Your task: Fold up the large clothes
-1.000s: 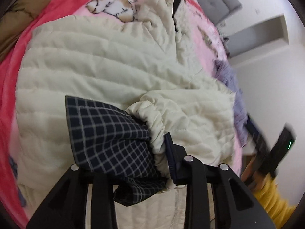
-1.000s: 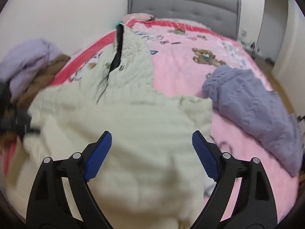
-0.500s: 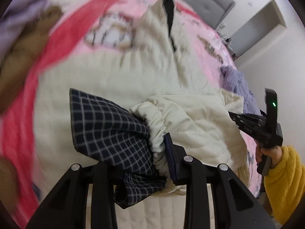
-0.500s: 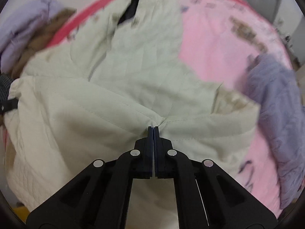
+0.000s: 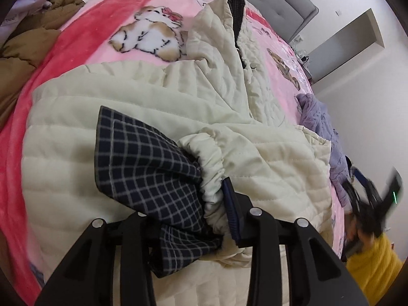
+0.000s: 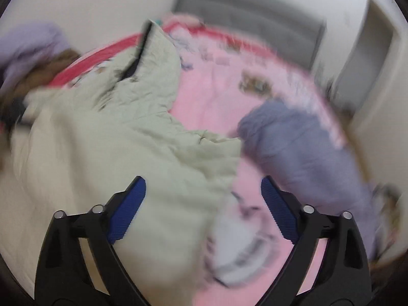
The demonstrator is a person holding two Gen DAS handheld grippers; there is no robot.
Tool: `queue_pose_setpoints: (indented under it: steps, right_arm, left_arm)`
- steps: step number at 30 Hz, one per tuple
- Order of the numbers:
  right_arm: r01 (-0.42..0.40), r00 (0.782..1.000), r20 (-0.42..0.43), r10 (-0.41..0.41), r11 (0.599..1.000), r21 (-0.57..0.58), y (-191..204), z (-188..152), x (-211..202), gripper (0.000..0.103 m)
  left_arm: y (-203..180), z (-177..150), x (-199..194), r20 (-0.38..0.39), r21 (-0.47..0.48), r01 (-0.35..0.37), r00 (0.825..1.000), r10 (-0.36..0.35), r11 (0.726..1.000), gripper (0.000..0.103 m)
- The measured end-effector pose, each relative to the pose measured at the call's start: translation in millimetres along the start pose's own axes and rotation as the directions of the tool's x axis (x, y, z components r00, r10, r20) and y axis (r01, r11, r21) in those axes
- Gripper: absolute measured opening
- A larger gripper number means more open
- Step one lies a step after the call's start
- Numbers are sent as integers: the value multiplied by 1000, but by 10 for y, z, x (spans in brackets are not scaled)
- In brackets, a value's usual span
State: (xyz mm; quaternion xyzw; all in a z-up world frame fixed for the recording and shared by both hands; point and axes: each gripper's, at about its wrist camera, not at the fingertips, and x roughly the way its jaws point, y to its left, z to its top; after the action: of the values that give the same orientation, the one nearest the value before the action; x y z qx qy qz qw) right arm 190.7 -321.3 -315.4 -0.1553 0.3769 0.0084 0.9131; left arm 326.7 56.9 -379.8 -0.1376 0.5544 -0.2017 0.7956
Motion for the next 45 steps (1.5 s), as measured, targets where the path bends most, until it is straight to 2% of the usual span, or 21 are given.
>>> queue_pose_setpoints:
  steps: [2,4,6,8,10,13,15,16,17,19,23,28,30,31,33,35,39,40,41,43,45]
  right_arm:
    - [6,1000,-13,-8,989,-145,227,-220,-223,83]
    - [39,999,-4,-44,922,-384,615,-529,-388,79]
    - [100,994,22,-109,789,-606,1007,-840,-345,64]
    - [35,993,-66,-101,764,-644,1172,-952,-182,54]
    - [30,991,-91,-101,817,-576,1133,-898,-44,54]
    - [144,984,-31,-177,878,-457,964,-722,1,44]
    - [187,974,-25,-225,864,-468,923,-710,99,37]
    - [185,971,-42,-234,856,-482,903,-721,145,24]
    - [197,968,-46,-248,859,-473,852,-730,141,21]
    - [234,962,-49,-270,899,-369,614,-707,66,19]
    - [206,938,-220,-267,941,-268,318,-850,286,19]
    - [149,942,-247,-225,944,-293,332,-975,426,22]
    - [90,958,-251,-136,978,-186,186,-925,282,42]
    - [71,964,-244,-103,988,-135,119,-914,174,53]
    - [31,981,-193,-38,999,-42,-20,-862,-81,60]
    - [-40,994,-97,44,998,48,-168,-796,-417,61]
    - [-88,996,21,86,974,209,-450,-419,-503,63]
    - [-111,994,22,109,966,234,-533,-297,-374,61]
    - [-144,989,19,144,955,259,-585,-160,-206,53]
    - [-194,979,-16,205,943,269,-617,145,246,43]
    - [-192,975,-62,211,954,231,-468,276,528,43]
  left_arm:
    - [-34,-2,-30,11,-4,-5,1000,5,1000,36]
    - [-69,0,-30,19,1,-12,1000,12,1000,36]
    - [-57,-3,-13,23,-6,-18,1000,19,1000,36]
    - [-44,-18,-8,29,-20,-23,999,23,1000,37]
    - [-68,-32,-16,37,-19,-34,999,34,999,37]
    - [-138,-41,-18,43,-6,-62,997,62,998,37]
    - [-191,-29,2,51,-13,-53,997,54,999,37]
    - [-231,-19,26,55,-18,-47,997,48,999,37]
    - [-272,-11,44,64,-28,-43,997,45,999,37]
    - [-417,-7,87,89,-36,-19,996,22,999,37]
    - [-667,-48,379,26,-21,-44,999,45,999,37]
    - [-584,-33,533,3,-46,-43,999,43,998,45]
    - [-639,-64,425,25,28,-97,995,97,995,57]
    - [-707,-87,338,46,95,-155,987,151,983,68]
    - [-839,-186,102,132,226,-264,962,239,938,80]
    - [-896,-310,-156,227,278,-346,930,289,896,83]
    - [-1069,-415,-516,370,271,-398,884,286,877,83]
    - [-1144,-404,-541,384,289,-382,886,259,878,83]
    - [-1243,-368,-489,358,327,-342,908,219,881,84]
    - [-1363,-234,-171,206,374,-269,957,204,888,84]
    - [-1339,-189,65,123,374,-202,978,167,905,84]
